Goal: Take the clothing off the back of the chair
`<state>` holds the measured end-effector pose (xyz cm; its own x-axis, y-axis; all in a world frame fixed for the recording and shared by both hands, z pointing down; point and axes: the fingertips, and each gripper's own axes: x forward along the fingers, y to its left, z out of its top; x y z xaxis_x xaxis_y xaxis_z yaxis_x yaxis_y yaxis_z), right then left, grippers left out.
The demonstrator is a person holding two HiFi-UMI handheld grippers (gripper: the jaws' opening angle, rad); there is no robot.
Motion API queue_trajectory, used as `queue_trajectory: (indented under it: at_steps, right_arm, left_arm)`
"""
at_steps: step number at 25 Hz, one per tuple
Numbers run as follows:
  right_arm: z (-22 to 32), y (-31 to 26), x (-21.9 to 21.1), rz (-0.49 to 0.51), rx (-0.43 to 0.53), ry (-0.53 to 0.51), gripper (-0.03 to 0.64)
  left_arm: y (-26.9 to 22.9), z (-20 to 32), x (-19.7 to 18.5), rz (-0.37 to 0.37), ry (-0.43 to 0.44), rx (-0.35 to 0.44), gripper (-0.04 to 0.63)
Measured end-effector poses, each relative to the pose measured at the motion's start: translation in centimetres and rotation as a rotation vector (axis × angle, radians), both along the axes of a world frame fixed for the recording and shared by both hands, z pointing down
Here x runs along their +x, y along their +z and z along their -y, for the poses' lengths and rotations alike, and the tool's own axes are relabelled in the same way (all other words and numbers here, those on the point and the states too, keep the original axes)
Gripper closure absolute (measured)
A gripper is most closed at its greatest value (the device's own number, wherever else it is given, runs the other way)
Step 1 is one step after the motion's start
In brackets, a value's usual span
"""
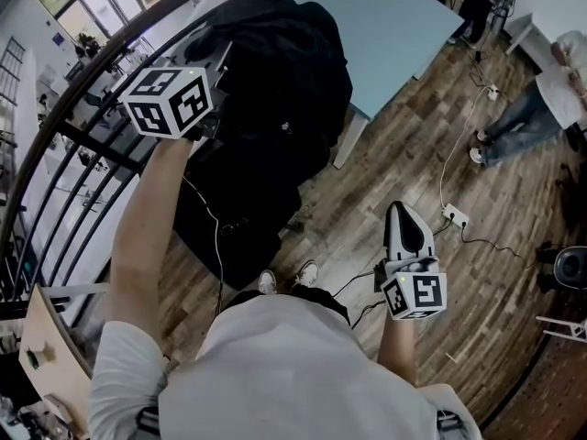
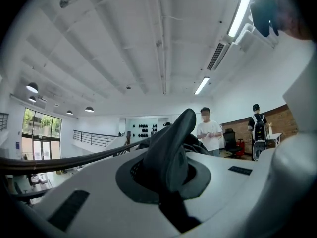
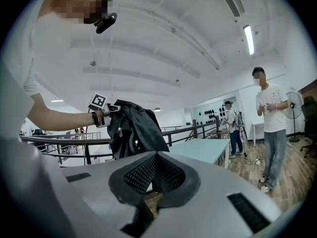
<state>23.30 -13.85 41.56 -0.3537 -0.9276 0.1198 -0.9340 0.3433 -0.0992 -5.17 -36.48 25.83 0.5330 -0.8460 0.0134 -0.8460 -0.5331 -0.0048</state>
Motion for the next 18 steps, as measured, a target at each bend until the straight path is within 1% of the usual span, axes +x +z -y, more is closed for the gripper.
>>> queue_trajectory:
  at_steps: [6, 11, 15, 18]
  right_arm:
    - [-0.1, -0.5, -0.7, -0.001, 0.012, -0.017, 0.597]
    - [0.1, -1.0, -0.7, -0.002, 0.023, -0.036, 0.597]
    - [0.2, -1.0, -1.1, -0.001, 0.024, -0.052, 0.597]
    - [0.3, -1.3, -1.9, -0.001, 0.026, -0.070, 0.597]
  left_arm:
    - [-2.7, -2.6, 0.0, -0.096, 0.050, 0.023, 0.551]
    - [-5.7, -5.4, 0.1, -0.158, 0.088, 0.060, 0.551]
    - [-6.8, -7.4, -1.1, -0.189, 0.093, 0.060, 0.551]
    - [-7.0, -8.8, -2.3, -0.186, 0.088, 0.065, 0.551]
